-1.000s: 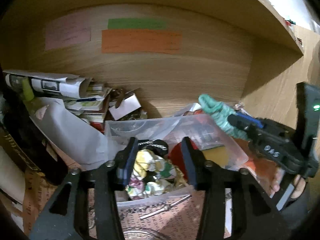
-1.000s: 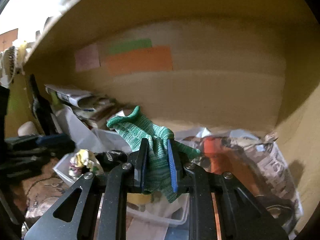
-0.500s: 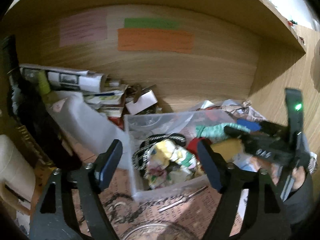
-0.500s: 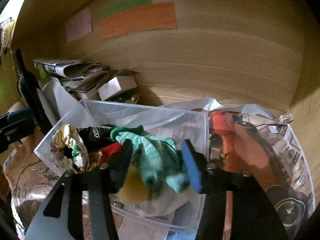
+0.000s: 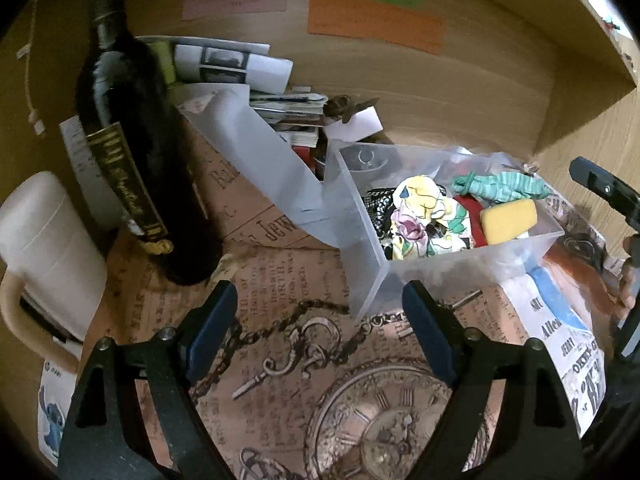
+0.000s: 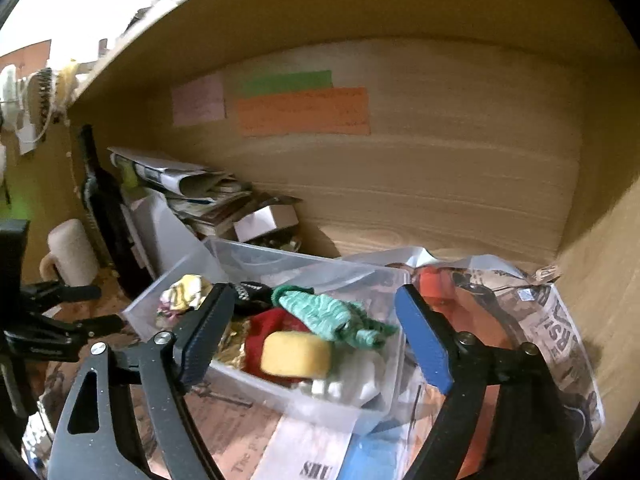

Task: Organize soft objects

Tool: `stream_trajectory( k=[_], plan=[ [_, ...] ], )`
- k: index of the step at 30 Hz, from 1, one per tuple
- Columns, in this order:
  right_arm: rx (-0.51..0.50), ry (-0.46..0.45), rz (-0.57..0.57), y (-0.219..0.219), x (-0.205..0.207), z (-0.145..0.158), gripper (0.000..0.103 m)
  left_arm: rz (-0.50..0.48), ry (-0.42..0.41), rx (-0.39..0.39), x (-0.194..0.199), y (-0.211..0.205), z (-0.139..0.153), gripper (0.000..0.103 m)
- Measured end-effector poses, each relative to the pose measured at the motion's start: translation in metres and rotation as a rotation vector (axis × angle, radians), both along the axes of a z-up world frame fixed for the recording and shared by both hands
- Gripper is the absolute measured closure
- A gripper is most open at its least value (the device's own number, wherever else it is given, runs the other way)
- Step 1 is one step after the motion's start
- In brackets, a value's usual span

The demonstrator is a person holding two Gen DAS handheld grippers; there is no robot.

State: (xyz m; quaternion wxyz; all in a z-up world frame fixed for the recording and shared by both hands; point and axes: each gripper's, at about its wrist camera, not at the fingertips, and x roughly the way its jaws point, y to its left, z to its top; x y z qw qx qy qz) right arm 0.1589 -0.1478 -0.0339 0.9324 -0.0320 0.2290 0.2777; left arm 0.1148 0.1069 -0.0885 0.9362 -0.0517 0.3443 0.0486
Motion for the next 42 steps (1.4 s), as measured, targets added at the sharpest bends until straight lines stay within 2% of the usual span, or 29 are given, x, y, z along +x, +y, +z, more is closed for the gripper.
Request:
stream_trajectory(
  k=[5, 12, 18, 21, 22, 29, 42],
  plan=[
    [0.011, -0.014, 0.003, -0.002, -0.014, 0.003, 0.021, 0.005, -0.062, 0.008, -0.014, -0.006, 0.018, 0.018],
    [0.070, -0.042, -0.013, -0.013, -0.038, 0.015, 0.021, 0.018, -0.241, 0.052, -0.034, -0.034, 0.063, 0.014],
    [0.110, -0.104, -0.033, -0.024, -0.064, 0.032, 0.015, -0.014, -0.350, 0.077, -0.050, -0.065, 0.087, 0.007],
    [0.130, -0.143, -0.039, -0.028, -0.078, 0.040, 0.003, -0.031, -0.383, 0.079, -0.057, -0.078, 0.093, 0.003],
    [0.137, -0.157, -0.044, -0.030, -0.082, 0.042, 0.000, -0.033, -0.389, 0.079, -0.059, -0.080, 0.094, 0.003],
    [0.157, -0.190, -0.045, -0.035, -0.102, 0.051, 0.000, -0.053, -0.431, 0.085, -0.076, -0.099, 0.101, 0.000],
    [0.159, -0.217, -0.035, -0.034, -0.123, 0.056, 0.000, -0.044, -0.460, 0.077, -0.092, -0.103, 0.108, 0.000]
  ],
)
